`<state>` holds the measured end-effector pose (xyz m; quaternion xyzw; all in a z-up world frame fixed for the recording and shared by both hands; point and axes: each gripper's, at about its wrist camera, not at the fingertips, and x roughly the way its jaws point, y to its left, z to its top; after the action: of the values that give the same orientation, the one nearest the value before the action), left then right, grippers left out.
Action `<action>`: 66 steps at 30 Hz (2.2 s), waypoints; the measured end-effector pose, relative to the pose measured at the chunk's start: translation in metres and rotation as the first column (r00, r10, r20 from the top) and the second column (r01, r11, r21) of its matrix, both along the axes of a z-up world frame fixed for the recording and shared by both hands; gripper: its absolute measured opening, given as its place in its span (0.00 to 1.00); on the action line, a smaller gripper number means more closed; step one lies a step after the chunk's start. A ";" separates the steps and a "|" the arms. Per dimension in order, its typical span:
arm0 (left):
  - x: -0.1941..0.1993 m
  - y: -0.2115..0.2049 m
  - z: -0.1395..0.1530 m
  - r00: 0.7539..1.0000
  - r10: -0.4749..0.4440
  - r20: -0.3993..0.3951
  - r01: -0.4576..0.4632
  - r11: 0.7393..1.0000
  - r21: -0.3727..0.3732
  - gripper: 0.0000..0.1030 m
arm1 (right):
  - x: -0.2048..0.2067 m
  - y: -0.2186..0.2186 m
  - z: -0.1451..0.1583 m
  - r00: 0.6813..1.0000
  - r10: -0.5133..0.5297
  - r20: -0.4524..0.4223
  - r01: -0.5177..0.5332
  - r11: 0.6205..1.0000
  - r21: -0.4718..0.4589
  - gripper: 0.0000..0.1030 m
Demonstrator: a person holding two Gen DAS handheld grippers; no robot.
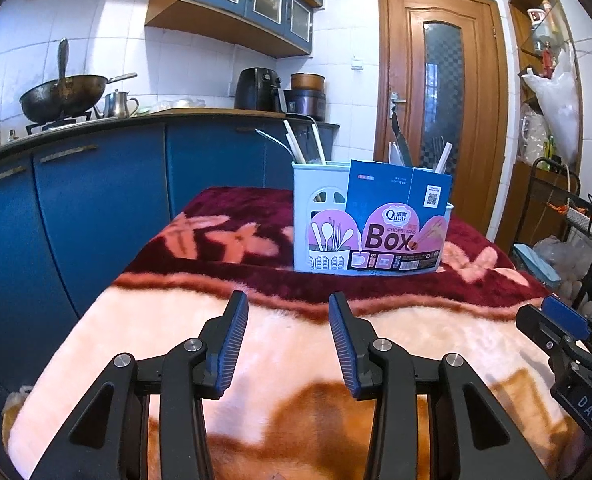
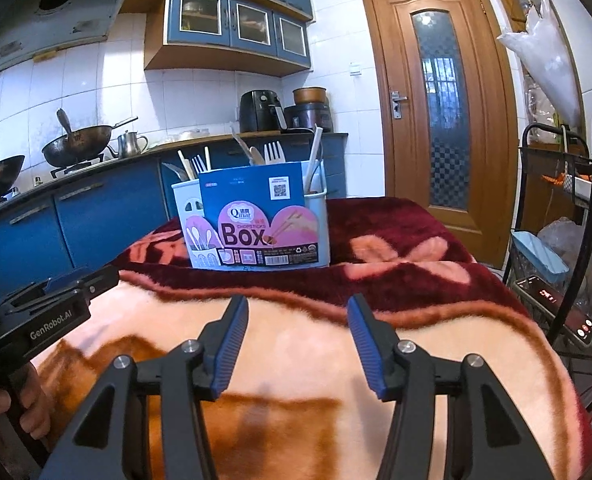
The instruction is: Organize utensils
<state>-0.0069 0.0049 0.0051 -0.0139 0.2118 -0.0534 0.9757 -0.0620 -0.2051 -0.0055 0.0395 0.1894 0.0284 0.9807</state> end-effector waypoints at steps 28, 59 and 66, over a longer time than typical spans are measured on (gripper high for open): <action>-0.004 -0.006 -0.001 1.000 0.001 0.018 -0.001 1.000 0.031 0.42 | 0.001 0.001 0.000 1.000 0.000 0.007 0.000 1.000 0.001 0.55; -0.004 -0.006 -0.001 1.000 0.000 0.019 -0.001 0.999 0.033 0.42 | 0.002 0.001 -0.001 1.000 0.000 0.008 0.000 1.000 0.001 0.56; -0.003 -0.007 -0.001 1.000 0.001 0.020 -0.001 0.999 0.033 0.42 | 0.002 0.002 -0.001 1.000 0.001 0.007 -0.001 1.000 0.001 0.56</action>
<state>-0.0100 -0.0018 0.0042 0.0028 0.2029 -0.0495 0.9779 -0.0602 -0.2036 -0.0062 0.0397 0.1858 0.0289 0.9814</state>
